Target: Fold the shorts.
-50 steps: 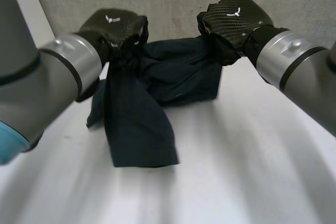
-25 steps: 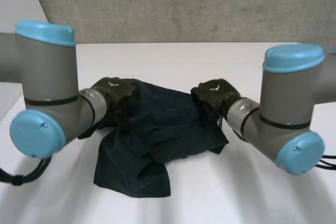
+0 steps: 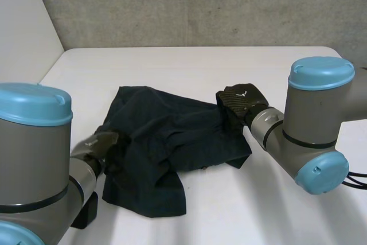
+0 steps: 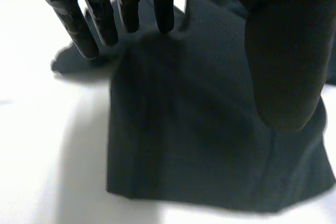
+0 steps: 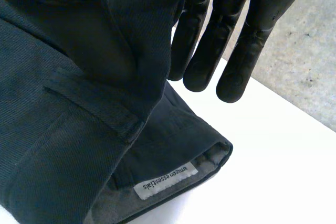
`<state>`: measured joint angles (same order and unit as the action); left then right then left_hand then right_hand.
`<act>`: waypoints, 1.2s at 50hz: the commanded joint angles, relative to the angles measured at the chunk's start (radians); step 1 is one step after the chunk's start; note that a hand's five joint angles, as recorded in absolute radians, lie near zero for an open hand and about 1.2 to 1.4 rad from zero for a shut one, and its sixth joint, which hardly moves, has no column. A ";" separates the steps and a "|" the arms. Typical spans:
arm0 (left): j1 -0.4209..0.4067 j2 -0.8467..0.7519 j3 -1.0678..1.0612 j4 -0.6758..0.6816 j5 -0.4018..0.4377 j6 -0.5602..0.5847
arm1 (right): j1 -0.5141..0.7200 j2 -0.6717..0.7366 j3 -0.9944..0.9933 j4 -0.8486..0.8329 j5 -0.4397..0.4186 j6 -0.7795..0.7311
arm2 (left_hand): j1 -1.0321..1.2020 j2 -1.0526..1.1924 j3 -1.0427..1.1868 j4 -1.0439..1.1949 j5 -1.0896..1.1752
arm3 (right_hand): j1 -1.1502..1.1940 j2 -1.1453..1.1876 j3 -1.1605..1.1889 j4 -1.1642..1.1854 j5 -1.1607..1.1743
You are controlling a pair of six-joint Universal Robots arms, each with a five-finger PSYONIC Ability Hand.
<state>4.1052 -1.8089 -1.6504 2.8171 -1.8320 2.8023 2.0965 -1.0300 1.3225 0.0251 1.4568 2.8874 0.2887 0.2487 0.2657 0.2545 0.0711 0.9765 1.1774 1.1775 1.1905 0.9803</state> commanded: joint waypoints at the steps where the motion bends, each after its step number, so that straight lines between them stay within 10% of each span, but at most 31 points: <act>1: 0.012 -0.101 0.001 0.001 0.059 0.006 | 0.010 -0.027 0.024 -0.014 -0.001 -0.005 | -0.028 0.012 -0.005 0.006 0.015 | 0.420 0.219 0.219 0.206 0.241; 10: 0.015 -0.257 0.080 0.068 -0.036 0.006 | 0.011 -0.038 0.027 -0.014 0.002 -0.022 | 0.335 0.375 0.358 0.369 0.378 | 0.420 0.219 0.219 0.206 0.241; 15: 0.032 -0.277 0.118 0.119 -0.059 0.026 | 0.005 -0.036 0.009 -0.005 -0.001 -0.049 | 1.107 1.147 1.130 1.141 1.150 | 0.420 0.219 0.219 0.206 0.241; 38: 0.014 0.137 0.147 0.048 0.115 0.842 | -0.023 -0.400 -0.048 0.403 0.004 -0.471 | 1.073 1.113 1.096 1.107 1.116 | 0.420 0.219 0.219 0.206 0.241; 49: 0.010 -0.064 0.170 0.139 0.106 1.036 | -0.026 -0.266 0.008 0.441 0.007 -0.496 | 1.061 1.101 1.084 1.095 1.104 | 0.420 0.219 0.219 0.206 0.241; 60: 0.075 -0.346 0.578 0.444 0.094 1.287 | -0.027 0.004 -0.366 0.169 0.108 -0.412 | 1.108 1.148 1.131 1.142 1.151 | 0.420 0.219 0.219 0.206 0.241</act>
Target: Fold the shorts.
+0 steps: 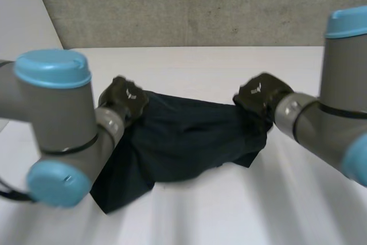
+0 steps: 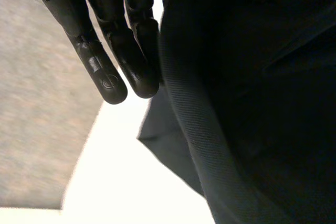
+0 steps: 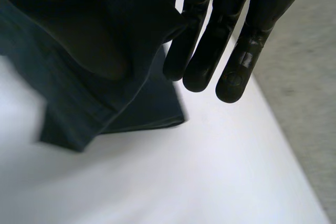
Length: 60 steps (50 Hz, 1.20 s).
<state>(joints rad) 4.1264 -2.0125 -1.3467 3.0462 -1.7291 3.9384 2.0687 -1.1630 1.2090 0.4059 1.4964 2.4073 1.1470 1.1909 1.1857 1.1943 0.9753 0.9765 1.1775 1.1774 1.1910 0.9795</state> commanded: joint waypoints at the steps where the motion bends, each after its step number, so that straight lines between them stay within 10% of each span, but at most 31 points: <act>1: 0.064 -0.150 0.311 0.261 -0.010 0.169 | -0.001 0.144 -0.290 -0.248 0.074 0.082 | 0.249 0.205 0.211 0.202 0.246 | 0.420 0.219 0.219 0.205 0.242; 12: 0.092 -0.109 0.469 0.985 0.003 0.194 | -0.038 0.094 -0.424 -0.858 0.082 0.196 | 0.249 0.205 0.211 0.202 0.246 | 0.420 0.219 0.219 0.205 0.242; 27: 0.086 -0.032 -0.023 0.866 -0.001 -0.082 | -0.047 0.068 -0.053 -0.803 -0.004 0.208 | 0.249 0.205 0.211 0.202 0.246 | 0.420 0.219 0.219 0.205 0.242; 39: 0.032 -0.229 -0.229 0.709 -0.010 -0.126 | -0.045 0.266 0.098 -0.455 -0.024 0.205 | 0.232 0.188 0.194 0.185 0.229 | 0.420 0.219 0.219 0.205 0.242; 54: -0.022 0.152 -0.437 0.399 -0.037 -0.146 | -0.119 0.025 0.378 -0.337 -0.065 0.193 | -0.701 -0.745 -0.740 -0.749 -0.704 | 0.420 0.219 0.219 0.205 0.242; 60: -0.008 0.288 -0.508 0.396 -0.044 -0.234 | -0.196 -0.066 0.460 -0.400 -0.168 0.203 | -0.760 -0.804 -0.799 -0.808 -0.763 | -0.650 -0.851 -0.851 -0.865 -0.828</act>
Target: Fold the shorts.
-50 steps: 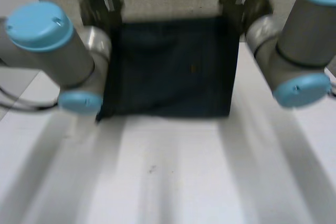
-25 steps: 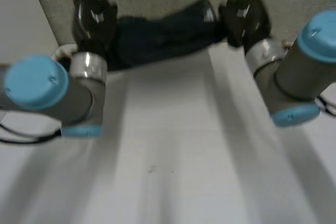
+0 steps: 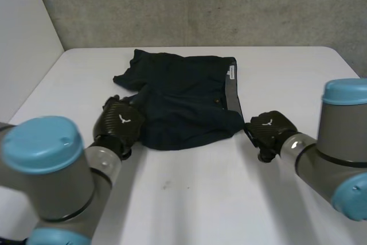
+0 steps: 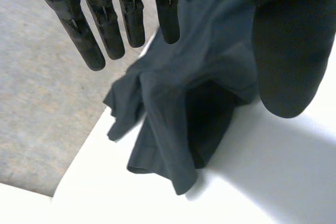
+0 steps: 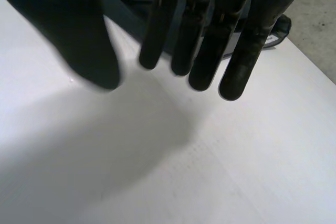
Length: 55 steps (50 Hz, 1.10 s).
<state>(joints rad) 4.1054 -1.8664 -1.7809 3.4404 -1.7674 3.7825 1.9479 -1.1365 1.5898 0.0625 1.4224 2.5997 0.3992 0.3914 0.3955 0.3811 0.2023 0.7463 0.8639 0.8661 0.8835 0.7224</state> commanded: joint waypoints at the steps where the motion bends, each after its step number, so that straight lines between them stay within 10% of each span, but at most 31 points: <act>1: 0.016 0.154 -0.080 -0.001 -0.006 -0.096 | -0.090 -0.106 0.094 -0.090 -0.112 0.014 | -0.007 0.001 -0.003 0.011 0.016 | -0.479 -0.596 -0.598 -0.616 -0.629; 16: 0.121 0.098 -0.100 -0.064 0.019 -0.544 | -0.090 0.009 0.089 -0.329 -0.272 -0.013 | 0.040 0.048 0.044 0.058 0.063 | -0.301 -0.418 -0.420 -0.438 -0.451; 55: 0.130 0.020 -0.092 -0.072 0.025 -0.555 | 0.006 0.431 -0.364 -0.345 -0.269 -0.297 | 0.011 0.019 0.015 0.029 0.033 | 0.017 -0.100 -0.103 -0.120 -0.133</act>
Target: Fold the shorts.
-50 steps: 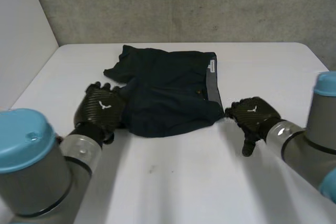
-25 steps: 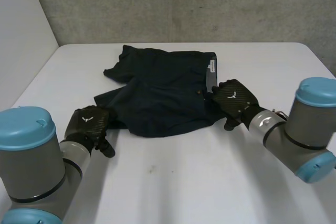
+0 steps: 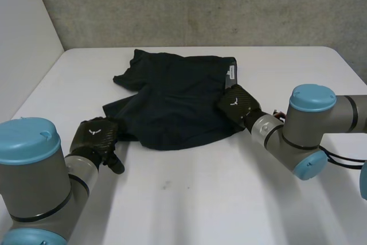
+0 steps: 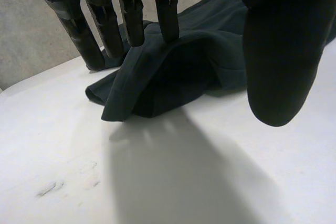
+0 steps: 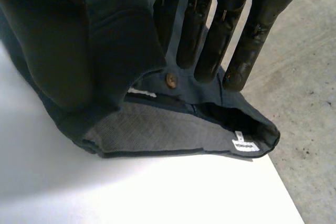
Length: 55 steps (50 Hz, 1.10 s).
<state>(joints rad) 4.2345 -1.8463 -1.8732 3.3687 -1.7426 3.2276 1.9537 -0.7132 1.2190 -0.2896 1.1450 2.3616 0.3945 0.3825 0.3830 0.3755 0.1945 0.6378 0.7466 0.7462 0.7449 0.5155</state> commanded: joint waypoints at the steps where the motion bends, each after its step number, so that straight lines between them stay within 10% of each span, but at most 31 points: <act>1: -0.001 0.001 0.000 0.000 0.000 0.000 | 0.001 0.005 0.011 0.007 0.009 -0.059 | 0.019 0.031 0.030 0.038 0.044 | 0.079 -0.030 -0.030 -0.028 0.027; 9: -0.001 0.001 0.000 0.000 -0.002 0.000 | -0.002 -0.055 0.065 0.007 -0.007 -0.055 | 0.016 0.028 0.027 0.035 0.041 | 0.075 -0.034 -0.033 -0.032 0.023; 14: -0.001 -0.001 0.000 0.000 -0.002 0.000 | -0.001 -0.049 0.073 0.009 -0.016 -0.059 | 0.016 0.028 0.027 0.035 0.041 | 0.758 0.649 0.649 0.651 0.706; 38: 0.007 0.001 -0.001 -0.005 0.002 -0.003 | -0.087 -0.498 0.503 0.110 0.127 0.292 | -0.005 0.007 0.007 0.014 0.021 | 0.758 0.650 0.650 0.651 0.706; 55: -0.013 -0.079 0.015 0.018 0.014 -0.002 | -0.119 -0.519 0.568 0.050 0.136 0.338 | 0.291 0.303 0.303 0.310 0.317 | 0.758 0.650 0.650 0.651 0.706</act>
<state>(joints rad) 4.2264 -1.8977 -1.8665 3.3696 -1.7390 3.2245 1.8358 -1.2371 1.7813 -0.1988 1.2763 2.6670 0.4920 0.4855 0.4878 0.4862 0.3134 0.9437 1.1756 1.1786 1.1909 0.9795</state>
